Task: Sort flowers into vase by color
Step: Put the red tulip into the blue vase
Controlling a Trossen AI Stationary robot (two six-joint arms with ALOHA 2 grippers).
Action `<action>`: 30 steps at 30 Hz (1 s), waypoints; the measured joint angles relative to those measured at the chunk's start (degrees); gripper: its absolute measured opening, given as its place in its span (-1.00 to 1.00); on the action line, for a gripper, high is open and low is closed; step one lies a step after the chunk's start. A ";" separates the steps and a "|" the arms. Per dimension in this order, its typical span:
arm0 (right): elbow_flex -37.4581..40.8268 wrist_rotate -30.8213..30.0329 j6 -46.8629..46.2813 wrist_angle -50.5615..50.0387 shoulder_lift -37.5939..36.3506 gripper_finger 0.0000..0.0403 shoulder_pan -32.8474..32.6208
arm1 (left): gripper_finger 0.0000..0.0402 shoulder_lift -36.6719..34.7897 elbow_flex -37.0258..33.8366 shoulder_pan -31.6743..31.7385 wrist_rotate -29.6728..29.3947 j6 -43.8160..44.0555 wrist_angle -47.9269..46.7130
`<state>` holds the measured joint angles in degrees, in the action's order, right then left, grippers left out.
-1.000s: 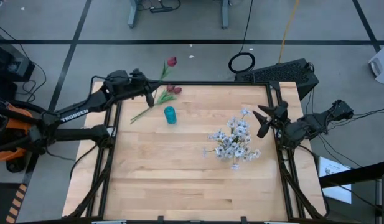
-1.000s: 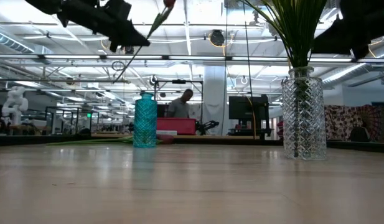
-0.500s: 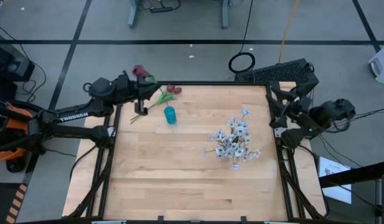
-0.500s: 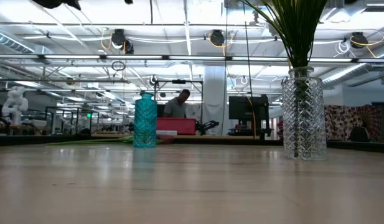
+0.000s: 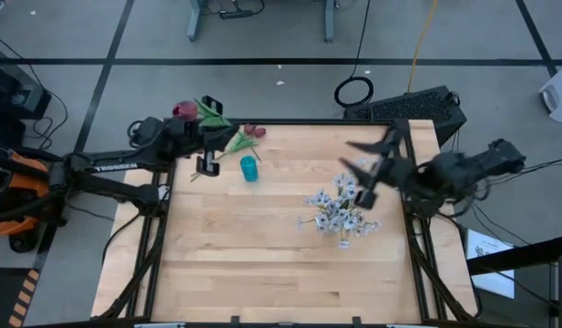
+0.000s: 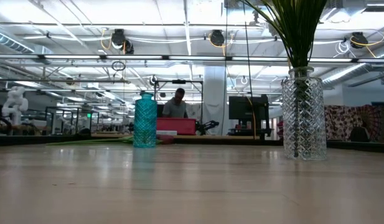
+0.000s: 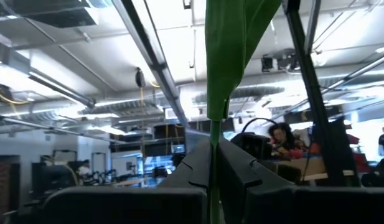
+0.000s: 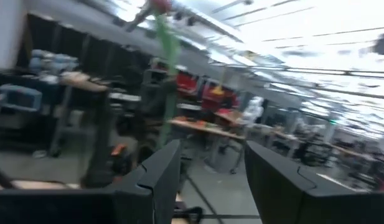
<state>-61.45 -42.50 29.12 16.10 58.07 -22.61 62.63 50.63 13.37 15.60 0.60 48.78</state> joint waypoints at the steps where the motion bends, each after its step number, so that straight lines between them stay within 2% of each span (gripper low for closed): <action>1: -1.35 1.78 -1.12 -0.40 2.34 -0.16 0.75 | -0.92 1.03 0.95 -0.62 0.00 0.00 -0.05; 7: -7.84 6.18 -6.49 -2.26 12.95 -0.15 5.35 | -0.92 5.46 5.97 -3.88 0.91 -0.03 -0.05; 12: -14.54 9.80 -12.37 -10.31 18.53 -0.04 8.05 | -0.92 8.32 9.20 -7.01 1.27 -3.03 -0.26; 15: -18.37 9.95 -14.16 -14.79 21.27 0.05 8.75 | -0.92 10.03 10.66 -8.69 1.29 -5.18 -0.25; 22: -22.39 14.21 -16.12 -18.11 25.55 0.18 9.09 | -0.92 13.10 12.86 -10.50 1.36 -7.41 -0.09; 30: -22.47 14.36 -16.08 -17.95 26.20 0.10 9.11 | -0.92 14.12 13.23 -10.93 2.42 -7.39 -0.20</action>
<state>-83.92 -28.14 13.04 -1.85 84.27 -13.50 76.75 63.86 2.44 18.02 -6.79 48.58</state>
